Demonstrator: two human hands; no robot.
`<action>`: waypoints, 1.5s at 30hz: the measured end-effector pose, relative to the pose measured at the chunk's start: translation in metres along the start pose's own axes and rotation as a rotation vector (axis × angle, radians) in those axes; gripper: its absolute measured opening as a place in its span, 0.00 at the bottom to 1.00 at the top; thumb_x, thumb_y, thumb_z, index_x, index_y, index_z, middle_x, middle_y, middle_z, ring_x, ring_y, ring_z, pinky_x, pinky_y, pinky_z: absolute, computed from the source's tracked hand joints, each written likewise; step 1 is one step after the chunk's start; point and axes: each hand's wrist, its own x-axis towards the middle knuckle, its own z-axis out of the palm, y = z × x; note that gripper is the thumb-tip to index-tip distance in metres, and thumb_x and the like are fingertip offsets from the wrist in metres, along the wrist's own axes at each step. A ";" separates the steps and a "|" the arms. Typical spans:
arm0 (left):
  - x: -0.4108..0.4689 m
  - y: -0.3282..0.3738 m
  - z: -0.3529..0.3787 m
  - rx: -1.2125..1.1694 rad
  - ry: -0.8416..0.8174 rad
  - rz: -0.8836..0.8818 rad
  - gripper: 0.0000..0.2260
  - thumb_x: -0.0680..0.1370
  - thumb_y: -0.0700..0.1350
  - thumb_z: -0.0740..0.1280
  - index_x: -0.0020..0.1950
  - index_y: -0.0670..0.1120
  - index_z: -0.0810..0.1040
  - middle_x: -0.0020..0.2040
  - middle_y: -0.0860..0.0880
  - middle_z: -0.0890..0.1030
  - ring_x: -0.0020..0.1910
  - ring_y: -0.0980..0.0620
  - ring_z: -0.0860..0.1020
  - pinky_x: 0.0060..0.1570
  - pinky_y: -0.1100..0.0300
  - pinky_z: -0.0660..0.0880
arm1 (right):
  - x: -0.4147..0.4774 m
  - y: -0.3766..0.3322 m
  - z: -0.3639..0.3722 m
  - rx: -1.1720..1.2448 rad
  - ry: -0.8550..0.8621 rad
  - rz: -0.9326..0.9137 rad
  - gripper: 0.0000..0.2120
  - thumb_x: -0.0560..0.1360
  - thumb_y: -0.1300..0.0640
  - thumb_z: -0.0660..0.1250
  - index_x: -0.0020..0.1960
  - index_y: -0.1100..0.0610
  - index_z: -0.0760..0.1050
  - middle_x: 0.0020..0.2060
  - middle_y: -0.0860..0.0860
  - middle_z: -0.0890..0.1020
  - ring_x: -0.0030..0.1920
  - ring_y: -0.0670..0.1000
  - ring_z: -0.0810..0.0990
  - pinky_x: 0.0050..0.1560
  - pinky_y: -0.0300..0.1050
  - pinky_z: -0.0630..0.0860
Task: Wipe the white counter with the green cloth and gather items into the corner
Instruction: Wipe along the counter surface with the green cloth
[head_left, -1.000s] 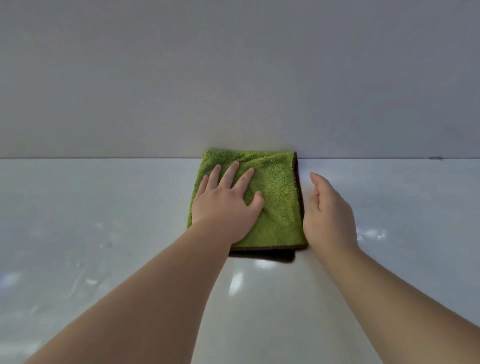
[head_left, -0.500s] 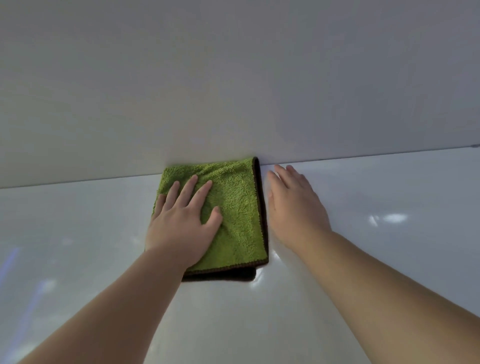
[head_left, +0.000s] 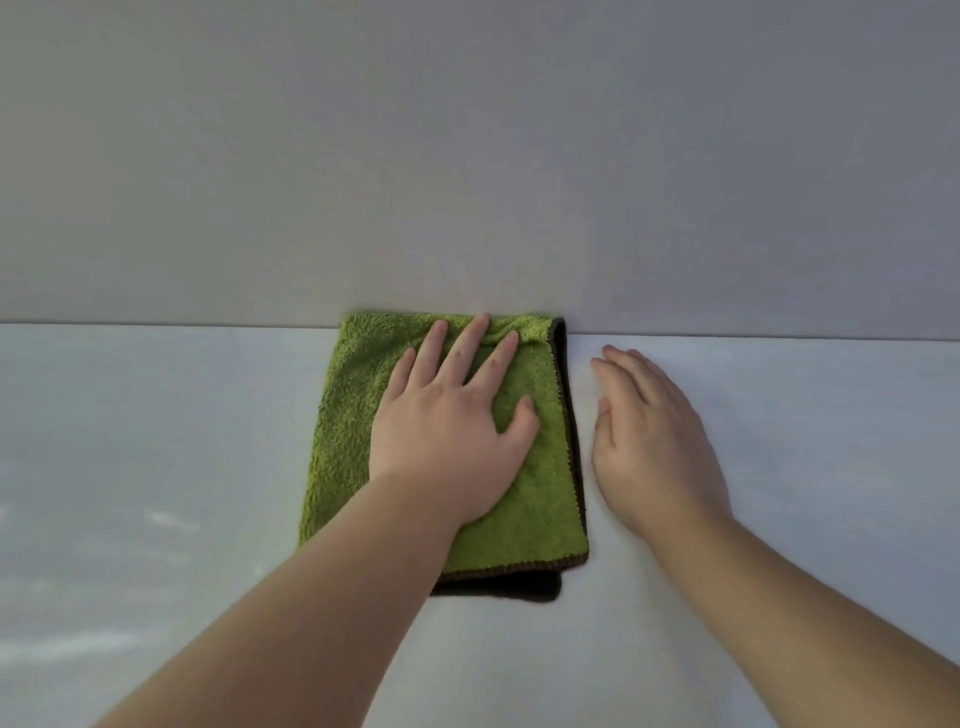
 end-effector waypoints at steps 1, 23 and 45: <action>0.000 -0.001 -0.001 -0.009 0.005 -0.002 0.30 0.77 0.67 0.42 0.80 0.65 0.48 0.82 0.61 0.46 0.80 0.54 0.42 0.78 0.52 0.40 | 0.000 0.000 -0.001 -0.002 -0.007 0.001 0.20 0.79 0.63 0.57 0.71 0.60 0.69 0.71 0.54 0.70 0.73 0.55 0.64 0.73 0.47 0.57; -0.108 0.005 -0.004 0.030 0.016 -0.065 0.31 0.76 0.67 0.43 0.80 0.65 0.50 0.82 0.57 0.49 0.81 0.50 0.44 0.79 0.48 0.42 | -0.008 -0.004 -0.004 -0.149 -0.024 0.008 0.19 0.81 0.56 0.51 0.71 0.57 0.66 0.77 0.52 0.60 0.75 0.56 0.59 0.71 0.50 0.59; -0.345 0.035 -0.015 -0.038 0.023 -0.074 0.29 0.77 0.68 0.42 0.79 0.68 0.47 0.82 0.60 0.46 0.80 0.54 0.40 0.78 0.51 0.40 | -0.104 -0.038 -0.007 0.037 0.013 -0.035 0.18 0.81 0.53 0.49 0.62 0.56 0.73 0.64 0.53 0.75 0.64 0.58 0.71 0.59 0.50 0.68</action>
